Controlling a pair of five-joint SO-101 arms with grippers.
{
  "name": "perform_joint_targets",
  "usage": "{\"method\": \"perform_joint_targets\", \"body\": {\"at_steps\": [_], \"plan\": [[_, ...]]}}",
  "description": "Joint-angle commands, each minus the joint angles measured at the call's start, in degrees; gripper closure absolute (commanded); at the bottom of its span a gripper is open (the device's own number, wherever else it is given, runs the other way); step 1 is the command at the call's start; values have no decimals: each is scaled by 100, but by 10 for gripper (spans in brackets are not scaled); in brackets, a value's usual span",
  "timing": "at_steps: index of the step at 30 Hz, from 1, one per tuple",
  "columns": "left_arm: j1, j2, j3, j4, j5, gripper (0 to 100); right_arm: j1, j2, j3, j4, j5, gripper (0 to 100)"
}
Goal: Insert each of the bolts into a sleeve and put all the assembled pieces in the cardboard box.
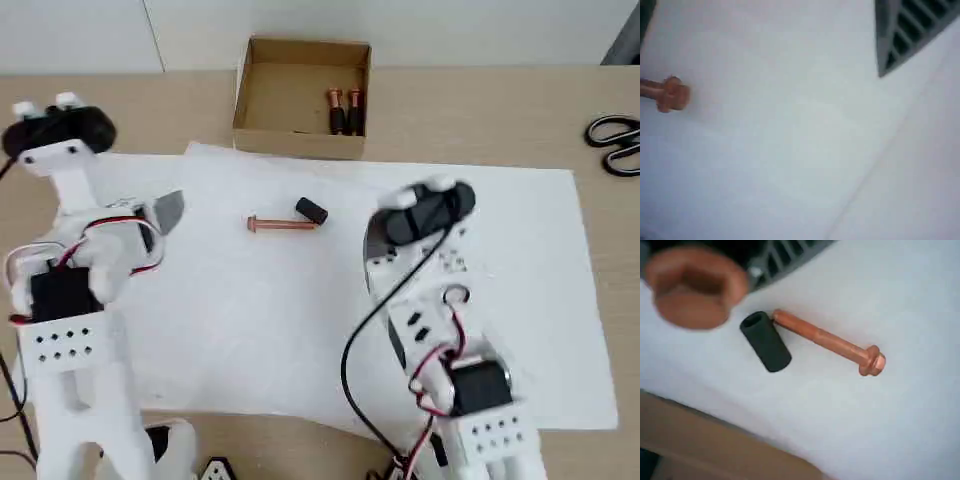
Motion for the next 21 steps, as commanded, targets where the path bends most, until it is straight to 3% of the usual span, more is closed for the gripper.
{"method": "perform_joint_targets", "body": {"at_steps": [1, 21], "plan": [[-440, -9, -224, 26, -44, 709, 66, 1411, -1442, -13, 53, 995], [-668, -9, -127, 369, -273, 709, 391, 7319, -6532, -4, 62, 995]]}}
